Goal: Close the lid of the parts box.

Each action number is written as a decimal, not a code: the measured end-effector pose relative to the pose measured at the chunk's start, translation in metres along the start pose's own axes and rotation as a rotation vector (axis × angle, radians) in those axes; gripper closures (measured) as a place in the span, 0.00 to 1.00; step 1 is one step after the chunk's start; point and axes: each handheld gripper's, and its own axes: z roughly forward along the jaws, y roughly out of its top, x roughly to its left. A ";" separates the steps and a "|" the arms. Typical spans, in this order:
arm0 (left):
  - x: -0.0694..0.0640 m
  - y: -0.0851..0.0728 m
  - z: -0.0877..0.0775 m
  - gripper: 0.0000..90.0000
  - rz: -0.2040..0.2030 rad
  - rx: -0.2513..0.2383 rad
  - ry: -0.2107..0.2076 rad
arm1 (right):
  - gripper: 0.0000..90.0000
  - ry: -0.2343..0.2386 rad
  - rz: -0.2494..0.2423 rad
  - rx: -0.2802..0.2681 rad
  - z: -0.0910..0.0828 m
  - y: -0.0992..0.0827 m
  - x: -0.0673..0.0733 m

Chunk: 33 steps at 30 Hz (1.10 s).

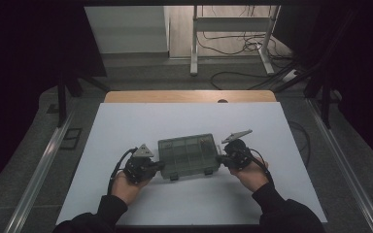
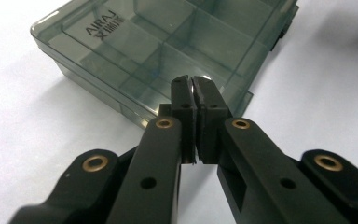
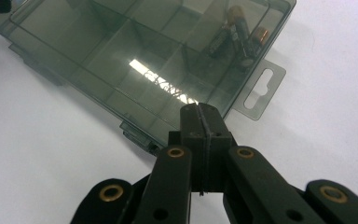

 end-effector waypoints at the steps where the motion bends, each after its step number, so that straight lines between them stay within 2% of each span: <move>1: -0.001 -0.001 0.000 0.98 -0.002 -0.002 -0.004 | 0.99 0.001 0.001 0.000 0.000 0.000 0.000; 6: -0.013 -0.007 -0.003 0.98 0.011 0.004 -0.023 | 0.99 -0.006 -0.004 -0.002 0.000 -0.001 0.001; 10: -0.021 -0.013 -0.001 0.98 0.031 0.052 -0.022 | 0.99 -0.008 -0.002 -0.003 0.000 -0.001 0.001; 13: -0.024 -0.014 0.004 0.98 0.039 0.089 -0.004 | 0.99 -0.009 -0.004 -0.004 0.000 -0.001 0.001; 16: -0.023 -0.016 0.010 0.99 0.039 0.127 0.002 | 0.99 -0.010 -0.004 -0.002 -0.001 -0.001 0.002; 19: -0.022 -0.016 0.013 0.99 0.045 0.139 0.014 | 0.99 -0.008 -0.006 0.002 -0.001 -0.001 0.002; 30: -0.003 -0.011 0.017 0.99 -0.005 0.125 0.031 | 0.99 0.011 -0.015 0.005 0.000 -0.001 0.005; 33: -0.002 -0.010 0.017 0.99 -0.014 0.125 0.032 | 0.99 0.013 -0.009 0.005 0.000 -0.001 0.006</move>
